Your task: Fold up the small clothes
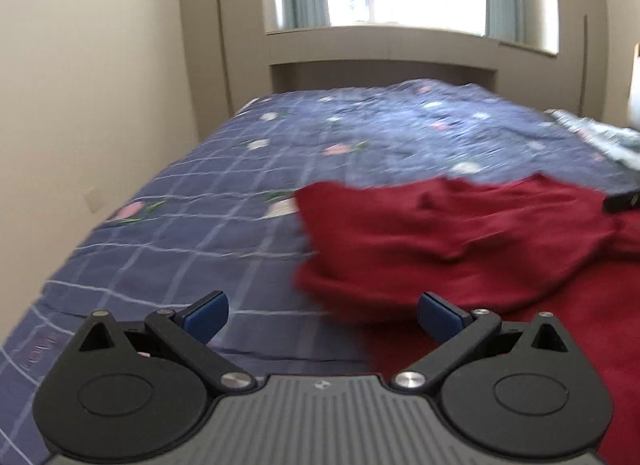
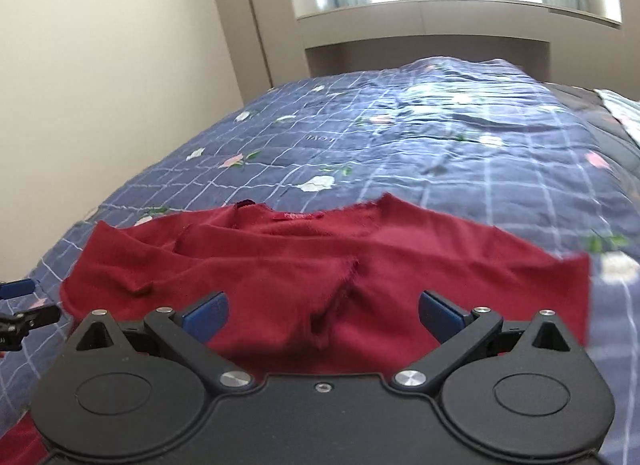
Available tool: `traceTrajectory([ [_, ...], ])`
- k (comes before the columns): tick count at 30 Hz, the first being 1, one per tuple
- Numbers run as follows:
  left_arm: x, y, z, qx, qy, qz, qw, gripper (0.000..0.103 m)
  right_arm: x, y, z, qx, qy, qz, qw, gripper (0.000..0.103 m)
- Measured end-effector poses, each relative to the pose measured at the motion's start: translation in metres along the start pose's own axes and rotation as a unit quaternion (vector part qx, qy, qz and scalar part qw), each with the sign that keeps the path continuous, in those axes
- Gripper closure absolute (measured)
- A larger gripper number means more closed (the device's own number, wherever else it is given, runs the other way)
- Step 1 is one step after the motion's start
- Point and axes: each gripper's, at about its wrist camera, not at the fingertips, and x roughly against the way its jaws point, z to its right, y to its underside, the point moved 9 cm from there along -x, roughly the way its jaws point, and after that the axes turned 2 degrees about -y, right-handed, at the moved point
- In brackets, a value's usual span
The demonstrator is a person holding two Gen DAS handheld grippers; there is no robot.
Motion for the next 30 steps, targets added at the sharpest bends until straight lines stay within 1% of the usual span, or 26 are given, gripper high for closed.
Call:
traceTrajectory([
  [1,-0.006,0.001,-0.006,-0.004,-0.008,-0.004,0.9999,0.0,-0.007,-0.002,0.001,0.001,0.0,-0.005,1.0,0.003],
  [3,-0.018,0.002,-0.014,-0.016,-0.009,-0.009,0.9998,0.0,-0.022,-0.005,0.002,-0.005,0.001,-0.019,1.0,0.006],
  [5,-0.027,0.004,-0.016,-0.032,-0.001,-0.01,0.9994,0.0,-0.03,-0.004,0.006,-0.019,-0.004,-0.03,0.999,0.014],
  [6,-0.029,0.004,-0.014,-0.043,0.005,-0.007,0.9991,0.0,-0.033,-0.004,0.007,-0.025,-0.004,-0.033,0.999,0.016],
  [9,-0.033,0.005,-0.01,-0.088,0.011,0.009,0.996,0.0,-0.037,-0.006,0.008,-0.027,-0.004,-0.032,0.999,0.027],
  [10,-0.034,0.005,-0.009,-0.102,0.012,0.013,0.9946,0.0,-0.037,-0.007,0.007,-0.025,-0.003,-0.034,0.999,0.036],
  [11,-0.034,0.005,-0.006,-0.112,0.014,0.016,0.9935,0.0,-0.038,-0.008,0.006,-0.021,-0.001,-0.036,0.999,0.048],
  [12,-0.034,0.005,-0.005,-0.119,0.015,0.019,0.9926,0.0,-0.038,-0.009,0.004,-0.015,0.001,-0.04,0.999,0.054],
  [14,-0.035,0.005,-0.003,-0.127,0.019,0.024,0.9914,0.0,-0.039,-0.01,-0.001,0.0,0.006,-0.048,0.999,0.077],
  [15,-0.035,0.005,-0.002,-0.13,0.02,0.025,0.991,0.0,-0.038,-0.012,-0.003,0.005,0.004,-0.052,0.999,0.083],
  [16,-0.034,0.004,-0.001,-0.13,0.021,0.026,0.9909,0.0,-0.036,-0.014,-0.007,0.005,-0.003,-0.056,0.998,0.093],
  [18,-0.034,0.004,0.0,-0.125,0.026,0.029,0.9914,0.001,-0.028,-0.026,-0.015,0.003,-0.012,-0.048,0.999,0.095],
  [20,-0.033,0.004,0.0,-0.114,0.032,0.03,0.9925,0.001,-0.016,-0.049,-0.026,-0.009,-0.031,-0.03,0.999,0.096],
  [22,-0.032,0.005,0.002,-0.102,0.04,0.031,0.9934,0.001,0.002,-0.083,-0.041,-0.021,-0.055,0.0,0.998,0.097],
  [25,-0.03,0.002,0.006,-0.093,0.043,0.042,0.9938,0.001,0.031,-0.141,-0.068,-0.01,-0.077,0.046,0.996,0.097],
  [28,-0.032,-0.008,0.015,-0.086,0.036,0.057,0.994,0.002,0.054,-0.194,-0.09,0.012,-0.082,0.083,0.993,0.097],
  [30,-0.037,-0.016,0.024,-0.089,0.027,0.062,0.9938,0.005,0.065,-0.219,-0.097,0.025,-0.075,0.1,0.992,0.097],
])
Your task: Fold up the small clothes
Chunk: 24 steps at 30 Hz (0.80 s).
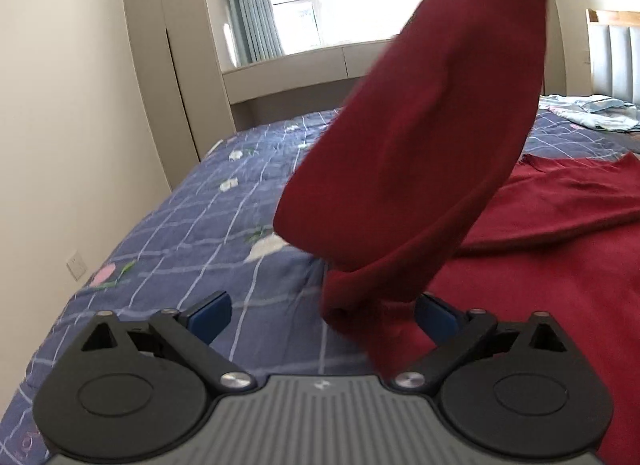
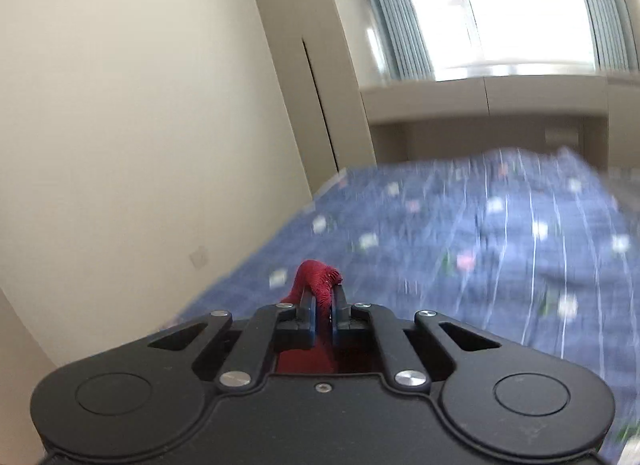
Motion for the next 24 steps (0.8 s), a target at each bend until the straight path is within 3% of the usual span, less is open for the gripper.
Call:
traceTrajectory([
  [1,-0.005,-0.005,0.004,-0.003,-0.005,-0.001,1.0,0.006,0.002,-0.012,-0.002,0.006,0.005,0.007,1.0,0.097],
  [4,-0.021,-0.015,0.013,0.003,-0.023,-0.023,0.9995,0.027,0.008,-0.033,-0.001,0.012,0.014,0.018,1.0,0.097],
  [8,-0.028,-0.025,0.023,0.015,-0.007,-0.022,0.9996,0.093,0.014,-0.037,0.007,0.016,0.026,0.019,0.999,0.097],
  [12,-0.02,-0.026,0.022,-0.003,-0.037,-0.004,0.9993,0.097,0.024,-0.02,0.03,0.005,0.041,0.014,0.999,0.097],
  [15,-0.015,-0.018,0.015,-0.007,-0.044,-0.005,0.999,0.097,0.029,0.01,0.057,-0.016,0.057,0.001,0.998,0.097],
  [19,-0.022,-0.002,0.001,0.049,-0.01,-0.039,0.998,0.091,0.029,0.066,0.098,-0.063,0.076,-0.03,0.995,0.097],
  [22,-0.021,0.005,-0.01,0.111,0.03,-0.06,0.9915,0.082,0.025,0.112,0.122,-0.082,0.092,-0.059,0.991,0.097],
  [24,-0.017,0.009,-0.014,0.13,0.058,-0.07,0.9872,0.066,0.024,0.138,0.133,-0.092,0.1,-0.075,0.988,0.097],
])
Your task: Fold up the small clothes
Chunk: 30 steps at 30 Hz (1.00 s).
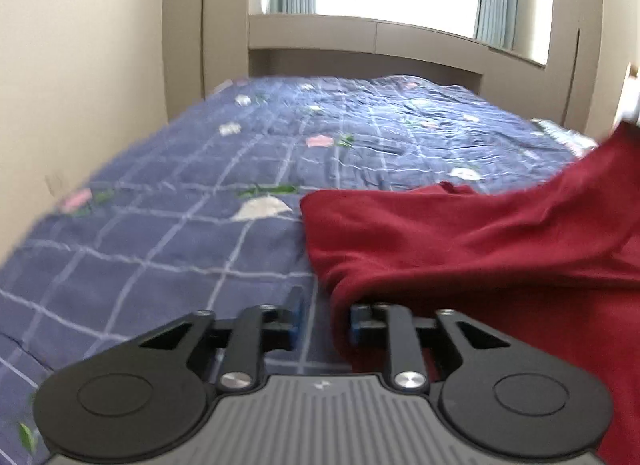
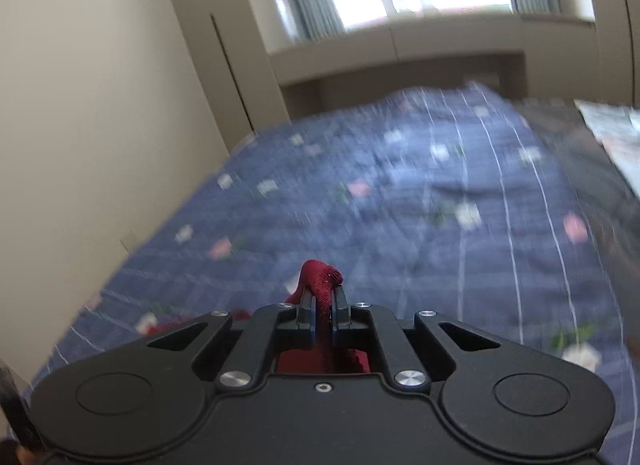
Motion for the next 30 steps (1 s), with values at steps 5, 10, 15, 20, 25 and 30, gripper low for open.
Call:
traceTrajectory([
  [5,0.022,0.007,-0.017,0.011,0.037,-0.003,0.9993,0.024,-0.008,0.033,0.019,-0.015,0.002,-0.01,1.0,0.097],
  [10,0.028,0.001,-0.043,0.06,0.043,-0.013,0.9972,0.011,-0.007,0.048,0.029,-0.025,-0.003,-0.012,1.0,0.096],
  [15,-0.004,-0.035,-0.046,0.173,0.103,-0.02,0.9794,0.005,-0.007,0.053,0.033,-0.038,-0.007,-0.013,0.999,0.096],
  [20,-0.053,-0.057,-0.031,0.18,0.107,-0.051,0.9764,0.005,-0.008,0.06,0.031,-0.038,-0.013,-0.019,0.999,0.095],
  [25,-0.086,-0.053,-0.019,0.157,0.077,-0.106,0.9789,0.019,-0.011,0.069,0.031,-0.035,-0.013,-0.027,0.999,0.095],
  [30,-0.093,-0.049,-0.023,0.148,0.07,-0.128,0.9781,0.094,-0.014,0.072,0.041,-0.048,-0.008,-0.027,0.998,0.096],
])
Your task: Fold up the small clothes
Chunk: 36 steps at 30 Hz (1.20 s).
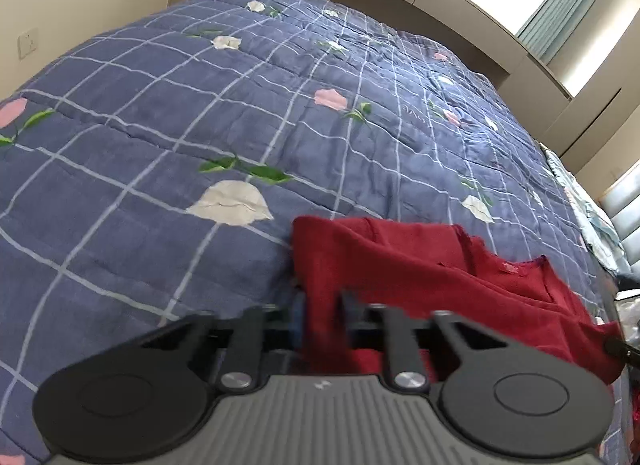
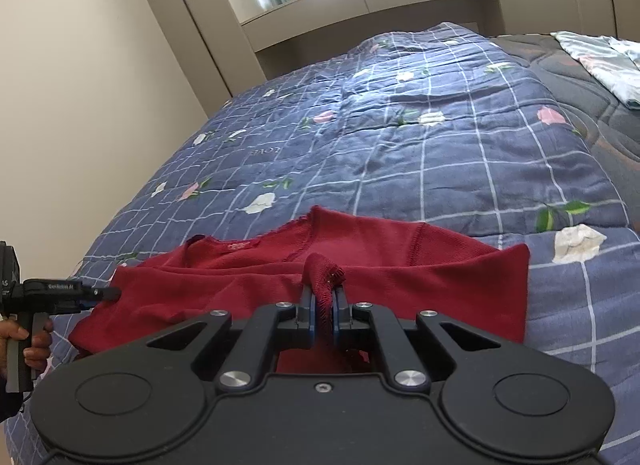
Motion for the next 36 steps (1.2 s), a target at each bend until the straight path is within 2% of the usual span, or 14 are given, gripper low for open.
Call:
traceTrajectory([
  [5,0.014,-0.014,0.005,-0.014,0.017,0.034,0.9992,0.098,0.004,-0.003,0.009,-0.032,0.0,0.002,0.999,0.097],
  [10,-0.003,-0.012,0.0,-0.021,0.003,0.013,0.9997,0.097,-0.007,0.002,0.02,-0.056,0.012,-0.015,0.998,0.097],
  [13,-0.006,-0.009,-0.003,-0.018,0.003,0.019,0.9997,0.089,-0.015,0.007,0.023,-0.058,0.016,-0.021,0.998,0.095],
  [15,0.0,-0.007,-0.006,-0.009,-0.002,0.024,0.9997,0.054,-0.013,0.01,0.022,-0.055,0.014,-0.019,0.998,0.084],
  [17,0.01,-0.004,-0.005,-0.01,0.007,0.028,0.9995,0.032,-0.008,0.012,0.021,-0.052,0.01,-0.018,0.998,0.07],
  [18,0.016,-0.001,-0.005,-0.013,0.007,0.03,0.9994,0.025,-0.004,0.014,0.02,-0.052,0.007,-0.016,0.998,0.066],
  [20,0.029,0.007,-0.003,-0.016,0.018,0.03,0.9992,0.02,0.001,0.018,0.02,-0.05,0.006,-0.014,0.999,0.064],
  [21,0.035,0.013,-0.001,-0.017,0.029,0.028,0.9991,0.02,0.001,0.02,0.02,-0.045,0.009,-0.014,0.999,0.065],
  [23,0.043,0.029,0.002,-0.029,0.036,0.019,0.9988,0.022,0.002,0.025,0.018,-0.025,0.026,-0.015,0.999,0.075],
  [25,0.048,0.043,0.004,-0.054,0.023,0.018,0.9981,0.035,0.003,0.028,0.017,-0.004,0.046,-0.01,0.999,0.087],
  [27,0.05,0.052,0.004,-0.08,0.007,0.02,0.9965,0.053,0.004,0.03,0.016,0.005,0.056,-0.005,0.998,0.089],
  [30,0.049,0.058,-0.003,-0.069,-0.004,0.02,0.9974,0.061,0.002,0.036,0.011,0.044,0.08,-0.004,0.996,0.09],
  [34,0.051,0.059,-0.015,-0.025,0.006,0.023,0.9994,0.067,0.001,0.042,0.006,0.091,0.102,0.009,0.991,0.09],
  [36,0.056,0.06,-0.018,-0.013,0.013,0.026,0.9995,0.065,0.003,0.043,0.005,0.097,0.107,0.014,0.989,0.089],
])
